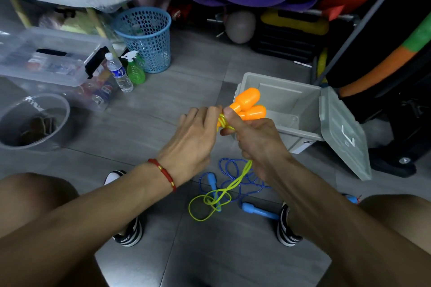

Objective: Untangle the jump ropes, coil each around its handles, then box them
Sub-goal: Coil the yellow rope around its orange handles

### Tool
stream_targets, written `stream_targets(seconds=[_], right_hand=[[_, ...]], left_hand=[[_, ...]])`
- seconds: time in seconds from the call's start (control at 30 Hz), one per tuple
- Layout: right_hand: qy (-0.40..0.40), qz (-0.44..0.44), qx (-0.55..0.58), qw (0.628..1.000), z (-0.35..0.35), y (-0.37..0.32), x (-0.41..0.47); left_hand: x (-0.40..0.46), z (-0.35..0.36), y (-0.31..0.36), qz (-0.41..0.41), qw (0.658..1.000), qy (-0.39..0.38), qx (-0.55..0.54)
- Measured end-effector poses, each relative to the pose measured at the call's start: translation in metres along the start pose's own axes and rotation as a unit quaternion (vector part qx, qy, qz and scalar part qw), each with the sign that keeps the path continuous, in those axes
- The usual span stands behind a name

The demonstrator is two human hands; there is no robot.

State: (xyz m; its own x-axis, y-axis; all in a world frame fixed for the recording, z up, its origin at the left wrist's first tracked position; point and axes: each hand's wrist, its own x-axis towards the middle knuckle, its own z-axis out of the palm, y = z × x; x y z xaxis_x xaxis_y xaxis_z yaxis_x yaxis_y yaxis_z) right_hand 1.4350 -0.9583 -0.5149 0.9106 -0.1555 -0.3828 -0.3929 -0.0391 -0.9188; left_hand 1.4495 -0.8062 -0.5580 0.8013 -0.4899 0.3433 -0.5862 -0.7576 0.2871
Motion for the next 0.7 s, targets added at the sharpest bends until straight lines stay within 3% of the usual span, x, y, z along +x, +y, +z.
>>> stream_targets(seconds=[0.07, 0.17, 0.27, 0.33, 0.4, 0.53, 0.7], right_hand=[[-0.005, -0.002, -0.029, 1.0, -0.002, 0.002, 0.003], [-0.054, -0.051, -0.09, 0.993, -0.009, 0.001, 0.007], [-0.118, -0.111, -0.117, 0.98, -0.013, 0.0, 0.005], [-0.135, -0.128, -0.132, 0.974, -0.016, 0.003, 0.005], [-0.143, -0.145, -0.135, 0.97, -0.016, 0.002, 0.003], [-0.115, -0.159, -0.147, 0.969, -0.012, 0.007, 0.005], [-0.083, -0.144, -0.254, 0.953, -0.006, 0.01, 0.006]], left_hand=[[-0.002, -0.002, -0.006, -0.056, 0.978, -0.034, -0.196], [0.004, -0.011, -0.01, -0.2, 0.877, -0.045, -0.435], [0.013, -0.023, -0.018, -0.266, 0.784, -0.134, -0.544], [0.015, -0.027, -0.021, -0.261, 0.754, -0.206, -0.566], [0.014, -0.028, -0.021, -0.262, 0.736, -0.22, -0.584], [0.013, -0.027, -0.016, -0.295, 0.712, -0.172, -0.613], [0.019, -0.02, -0.031, -0.331, 0.773, -0.057, -0.538]])
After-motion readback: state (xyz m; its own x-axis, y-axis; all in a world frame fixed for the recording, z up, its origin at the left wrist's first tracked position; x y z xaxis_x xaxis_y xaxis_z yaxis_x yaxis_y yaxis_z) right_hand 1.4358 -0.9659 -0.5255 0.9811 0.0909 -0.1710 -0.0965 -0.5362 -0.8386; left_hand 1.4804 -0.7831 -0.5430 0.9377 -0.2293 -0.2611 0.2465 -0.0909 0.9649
